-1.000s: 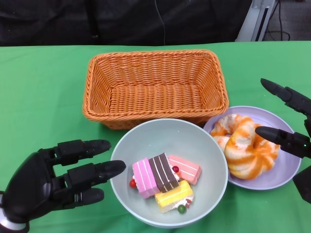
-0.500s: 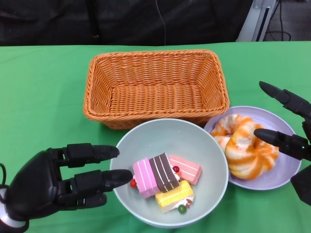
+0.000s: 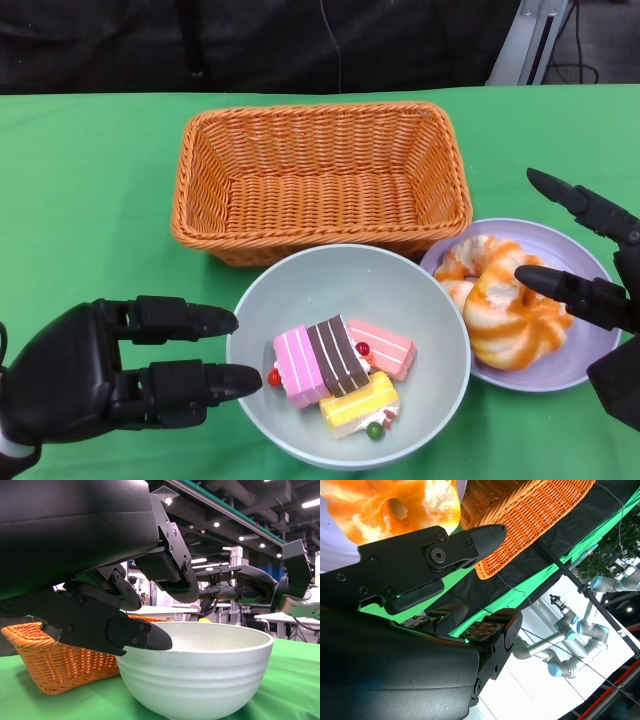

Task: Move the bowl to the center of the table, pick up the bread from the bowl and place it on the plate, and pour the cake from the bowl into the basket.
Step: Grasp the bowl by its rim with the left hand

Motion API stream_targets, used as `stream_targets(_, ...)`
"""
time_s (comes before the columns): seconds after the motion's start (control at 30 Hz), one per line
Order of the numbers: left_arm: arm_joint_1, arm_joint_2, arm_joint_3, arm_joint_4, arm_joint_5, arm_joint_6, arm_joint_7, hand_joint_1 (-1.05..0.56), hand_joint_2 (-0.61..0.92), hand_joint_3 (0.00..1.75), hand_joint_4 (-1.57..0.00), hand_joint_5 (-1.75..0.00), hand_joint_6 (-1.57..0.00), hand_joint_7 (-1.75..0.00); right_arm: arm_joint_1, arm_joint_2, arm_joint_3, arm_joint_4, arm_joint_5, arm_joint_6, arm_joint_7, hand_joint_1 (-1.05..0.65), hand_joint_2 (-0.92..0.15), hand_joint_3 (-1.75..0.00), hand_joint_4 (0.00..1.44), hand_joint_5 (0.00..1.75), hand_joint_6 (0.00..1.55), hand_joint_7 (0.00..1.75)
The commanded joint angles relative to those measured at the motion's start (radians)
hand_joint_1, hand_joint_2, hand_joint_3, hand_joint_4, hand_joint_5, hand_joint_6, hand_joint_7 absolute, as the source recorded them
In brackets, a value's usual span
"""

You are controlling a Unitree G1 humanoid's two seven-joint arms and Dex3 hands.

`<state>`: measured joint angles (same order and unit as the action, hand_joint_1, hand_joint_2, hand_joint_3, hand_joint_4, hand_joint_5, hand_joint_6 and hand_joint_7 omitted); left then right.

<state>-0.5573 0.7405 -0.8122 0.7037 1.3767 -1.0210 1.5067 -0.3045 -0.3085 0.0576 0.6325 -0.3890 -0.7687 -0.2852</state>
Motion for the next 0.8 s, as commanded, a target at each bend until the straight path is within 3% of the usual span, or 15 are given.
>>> stream_targets(0.03,-0.016,0.028,-0.011,-0.002,0.000,-0.003,0.006,-0.37,0.92,0.15,-0.85,-0.05,-0.84,-0.06,0.001,0.006,-0.005,-0.016,0.005,0.008,-0.010,-0.52,-0.90,0.00,0.71,0.02,0.49,0.00)
stream_targets(0.7,-0.061,0.011,-0.081,0.016,0.024,0.022,-0.023,-0.37,0.92,0.22,-0.85,-0.05,-0.84,-0.02,0.012,0.022,0.000,-0.037,-0.027,0.033,-0.042,-0.54,-0.91,0.00,0.72,0.01,0.50,0.00)
stream_targets(0.8,-0.072,0.010,-0.082,0.007,-0.003,-0.006,-0.096,-0.37,0.92,0.29,-0.86,-0.05,-0.81,-0.01,0.010,0.025,0.004,-0.030,-0.024,0.028,-0.042,-0.53,-0.91,0.00,0.73,0.02,0.50,0.00)
